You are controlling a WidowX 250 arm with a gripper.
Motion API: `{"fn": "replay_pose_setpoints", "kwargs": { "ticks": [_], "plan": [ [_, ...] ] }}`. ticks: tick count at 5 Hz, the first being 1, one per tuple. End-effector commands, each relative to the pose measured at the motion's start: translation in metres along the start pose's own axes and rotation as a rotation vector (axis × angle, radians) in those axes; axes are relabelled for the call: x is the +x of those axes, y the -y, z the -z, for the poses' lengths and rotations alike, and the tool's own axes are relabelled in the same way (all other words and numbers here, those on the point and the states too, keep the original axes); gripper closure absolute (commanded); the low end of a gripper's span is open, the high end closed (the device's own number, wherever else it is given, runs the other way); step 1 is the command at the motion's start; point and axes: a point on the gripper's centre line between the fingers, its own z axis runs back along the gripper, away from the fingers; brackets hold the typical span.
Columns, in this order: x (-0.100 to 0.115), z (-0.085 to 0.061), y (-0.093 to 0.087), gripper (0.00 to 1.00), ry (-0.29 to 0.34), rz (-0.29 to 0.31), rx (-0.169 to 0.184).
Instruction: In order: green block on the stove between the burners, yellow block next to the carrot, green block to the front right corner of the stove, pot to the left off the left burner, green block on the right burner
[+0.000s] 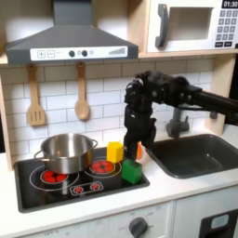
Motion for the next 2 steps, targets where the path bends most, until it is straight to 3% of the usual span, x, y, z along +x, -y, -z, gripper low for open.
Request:
{"fn": "replay_pose_setpoints", "kwargs": {
  "ticks": [1, 2],
  "plan": [
    [0.007, -0.014, -0.031, 0.00, 0.059, -0.067, 0.033],
    [0.016, -0.007, -0.042, 0.00, 0.042, -0.105, 0.033]
  ]
}}
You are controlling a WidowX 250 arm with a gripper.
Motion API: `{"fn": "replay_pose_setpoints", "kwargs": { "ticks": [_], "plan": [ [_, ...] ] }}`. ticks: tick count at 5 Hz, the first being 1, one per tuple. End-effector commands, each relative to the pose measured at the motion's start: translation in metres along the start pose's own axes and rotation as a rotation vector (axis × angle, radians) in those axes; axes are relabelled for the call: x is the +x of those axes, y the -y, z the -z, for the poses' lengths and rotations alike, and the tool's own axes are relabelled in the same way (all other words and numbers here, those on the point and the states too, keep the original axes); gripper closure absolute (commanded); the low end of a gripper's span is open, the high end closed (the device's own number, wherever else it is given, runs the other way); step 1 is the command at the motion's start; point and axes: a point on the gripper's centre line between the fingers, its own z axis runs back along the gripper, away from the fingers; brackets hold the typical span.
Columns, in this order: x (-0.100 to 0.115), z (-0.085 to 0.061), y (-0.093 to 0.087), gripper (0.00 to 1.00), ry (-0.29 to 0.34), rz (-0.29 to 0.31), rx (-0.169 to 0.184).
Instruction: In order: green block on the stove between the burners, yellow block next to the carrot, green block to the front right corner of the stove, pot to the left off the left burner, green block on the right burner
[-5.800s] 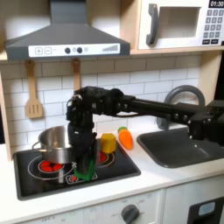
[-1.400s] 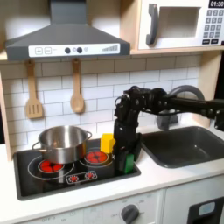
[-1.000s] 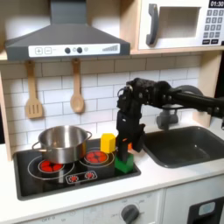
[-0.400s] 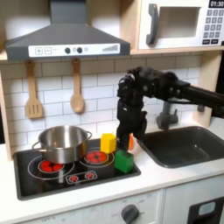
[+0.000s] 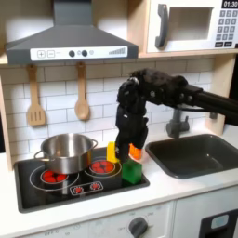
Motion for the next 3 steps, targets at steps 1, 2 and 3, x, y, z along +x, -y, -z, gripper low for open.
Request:
{"fn": "replay_pose_setpoints", "kwargs": {
  "ticks": [1, 2, 3],
  "plan": [
    [0.024, 0.004, -0.017, 0.00, 0.032, -0.084, 0.038],
    [0.035, 0.013, -0.020, 0.00, 0.021, -0.123, 0.081],
    [0.047, 0.019, -0.024, 0.00, 0.005, -0.186, 0.126]
  ]
}}
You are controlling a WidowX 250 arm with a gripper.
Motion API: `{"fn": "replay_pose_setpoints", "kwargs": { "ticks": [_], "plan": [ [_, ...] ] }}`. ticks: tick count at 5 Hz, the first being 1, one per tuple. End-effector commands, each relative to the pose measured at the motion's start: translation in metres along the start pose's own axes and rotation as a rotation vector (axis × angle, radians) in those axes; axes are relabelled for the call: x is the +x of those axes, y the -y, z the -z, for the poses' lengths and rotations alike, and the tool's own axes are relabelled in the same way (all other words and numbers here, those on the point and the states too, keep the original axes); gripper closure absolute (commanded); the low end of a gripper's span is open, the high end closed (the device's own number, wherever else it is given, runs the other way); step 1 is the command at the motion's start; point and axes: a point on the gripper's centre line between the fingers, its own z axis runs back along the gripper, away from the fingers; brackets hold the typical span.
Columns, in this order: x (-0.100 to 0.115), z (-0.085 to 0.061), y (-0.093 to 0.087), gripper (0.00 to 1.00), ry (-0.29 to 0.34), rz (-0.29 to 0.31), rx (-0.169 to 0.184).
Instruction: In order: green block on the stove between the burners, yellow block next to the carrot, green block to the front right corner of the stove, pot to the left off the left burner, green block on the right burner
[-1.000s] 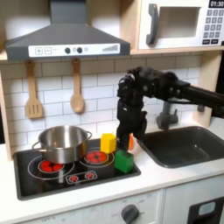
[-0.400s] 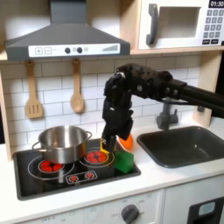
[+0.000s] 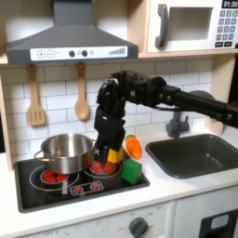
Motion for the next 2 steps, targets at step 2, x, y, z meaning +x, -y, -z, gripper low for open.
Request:
{"fn": "replay_pose_setpoints", "kwargs": {
  "ticks": [2],
  "plan": [
    [0.035, 0.011, 0.004, 0.00, -0.006, -0.199, 0.081]
  ]
}}
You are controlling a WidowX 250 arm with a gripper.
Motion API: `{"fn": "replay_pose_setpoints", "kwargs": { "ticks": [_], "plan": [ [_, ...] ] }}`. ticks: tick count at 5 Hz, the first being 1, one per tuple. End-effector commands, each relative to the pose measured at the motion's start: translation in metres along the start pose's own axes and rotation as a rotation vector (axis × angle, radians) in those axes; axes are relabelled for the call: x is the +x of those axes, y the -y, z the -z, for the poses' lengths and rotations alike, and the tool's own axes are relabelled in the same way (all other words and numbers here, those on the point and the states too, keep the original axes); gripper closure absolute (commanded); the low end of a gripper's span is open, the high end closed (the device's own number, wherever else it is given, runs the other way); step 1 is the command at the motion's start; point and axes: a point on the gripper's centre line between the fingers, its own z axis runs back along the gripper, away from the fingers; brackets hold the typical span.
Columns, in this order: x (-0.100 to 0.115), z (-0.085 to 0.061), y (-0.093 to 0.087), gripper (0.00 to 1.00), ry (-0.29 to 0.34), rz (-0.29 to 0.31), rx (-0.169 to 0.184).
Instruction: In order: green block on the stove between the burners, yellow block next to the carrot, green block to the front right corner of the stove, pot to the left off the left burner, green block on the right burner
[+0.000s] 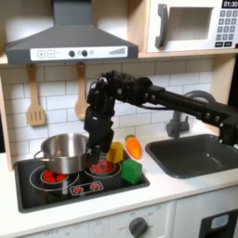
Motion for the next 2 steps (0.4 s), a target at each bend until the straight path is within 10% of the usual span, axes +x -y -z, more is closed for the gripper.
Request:
{"fn": "replay_pose_setpoints", "kwargs": {
  "ticks": [1, 2],
  "plan": [
    [0.027, 0.004, 0.009, 0.00, -0.003, -0.146, -0.002],
    [0.041, 0.006, 0.013, 0.00, 0.011, -0.163, -0.002]
  ]
}}
